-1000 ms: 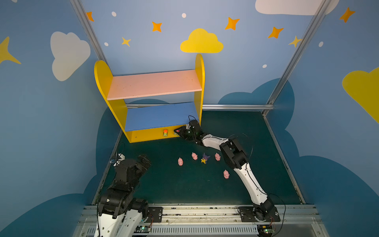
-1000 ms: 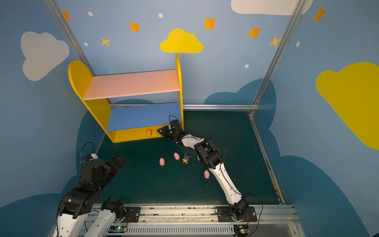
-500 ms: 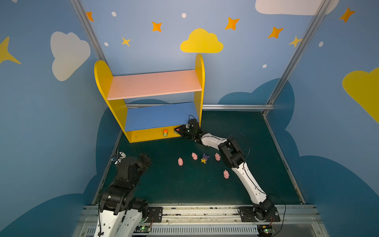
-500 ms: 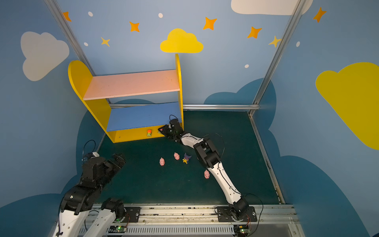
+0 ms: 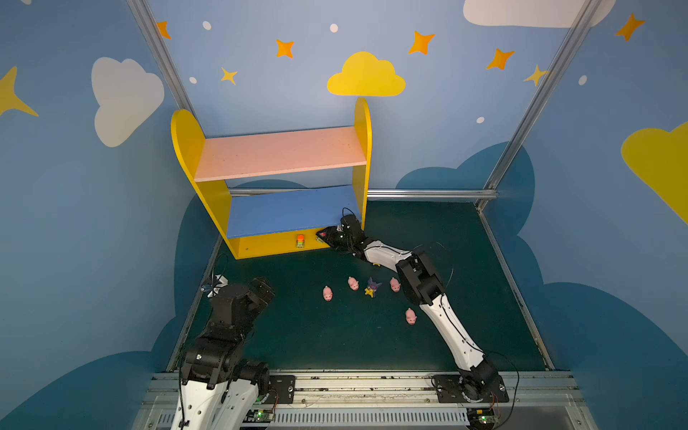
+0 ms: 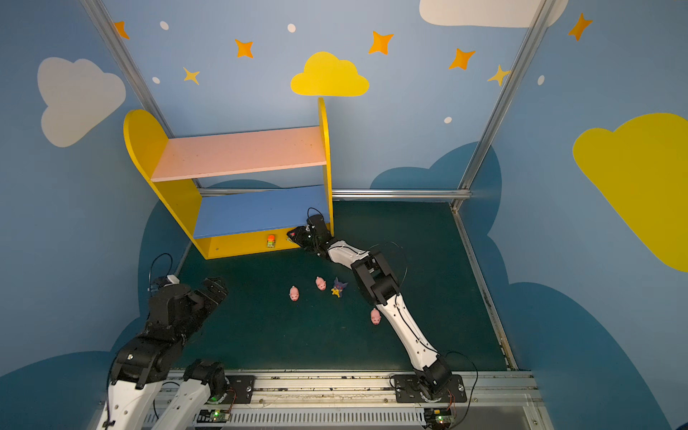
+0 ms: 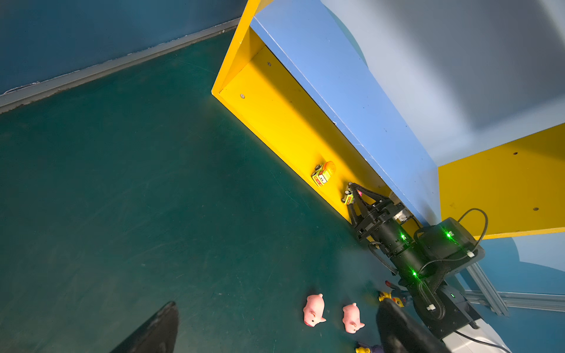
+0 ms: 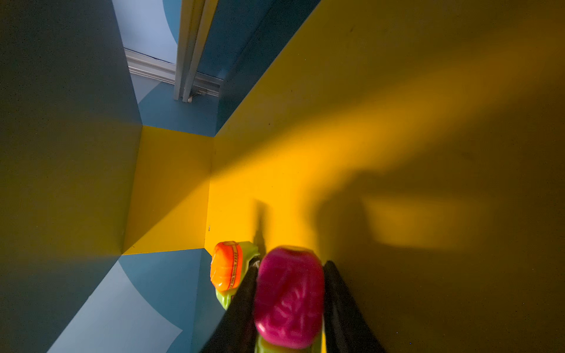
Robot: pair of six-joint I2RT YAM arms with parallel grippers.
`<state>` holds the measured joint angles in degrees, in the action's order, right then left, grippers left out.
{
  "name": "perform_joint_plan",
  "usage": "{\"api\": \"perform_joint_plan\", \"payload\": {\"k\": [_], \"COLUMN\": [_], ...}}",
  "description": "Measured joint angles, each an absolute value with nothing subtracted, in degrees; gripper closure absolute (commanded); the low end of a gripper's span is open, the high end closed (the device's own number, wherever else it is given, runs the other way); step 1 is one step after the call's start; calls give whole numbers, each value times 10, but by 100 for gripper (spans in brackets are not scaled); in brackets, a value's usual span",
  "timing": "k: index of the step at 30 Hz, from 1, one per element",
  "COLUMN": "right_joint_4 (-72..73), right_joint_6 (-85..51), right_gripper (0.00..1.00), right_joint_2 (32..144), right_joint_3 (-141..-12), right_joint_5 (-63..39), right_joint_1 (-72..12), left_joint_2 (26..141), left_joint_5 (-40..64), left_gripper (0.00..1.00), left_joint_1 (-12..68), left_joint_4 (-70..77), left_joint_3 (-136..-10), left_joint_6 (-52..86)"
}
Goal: Organize plastic toys on shelves
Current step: Place the plastic toy on the shelf.
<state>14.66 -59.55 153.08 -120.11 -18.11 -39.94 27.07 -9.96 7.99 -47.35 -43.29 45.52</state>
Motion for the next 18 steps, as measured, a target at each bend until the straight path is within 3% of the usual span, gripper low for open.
{"api": "perform_joint_plan", "payload": {"k": [18], "right_joint_4": [120], "right_joint_6": [-591], "right_gripper": [57], "right_joint_2": [1531], "right_joint_3": [-1216], "right_joint_5": [-171], "right_joint_1": [-400], "left_joint_2": [261], "left_joint_5": [-100], "left_gripper": [0], "left_joint_1": [75], "left_joint_4": [-474], "left_joint_3": [-436], "left_joint_6": [447]}}
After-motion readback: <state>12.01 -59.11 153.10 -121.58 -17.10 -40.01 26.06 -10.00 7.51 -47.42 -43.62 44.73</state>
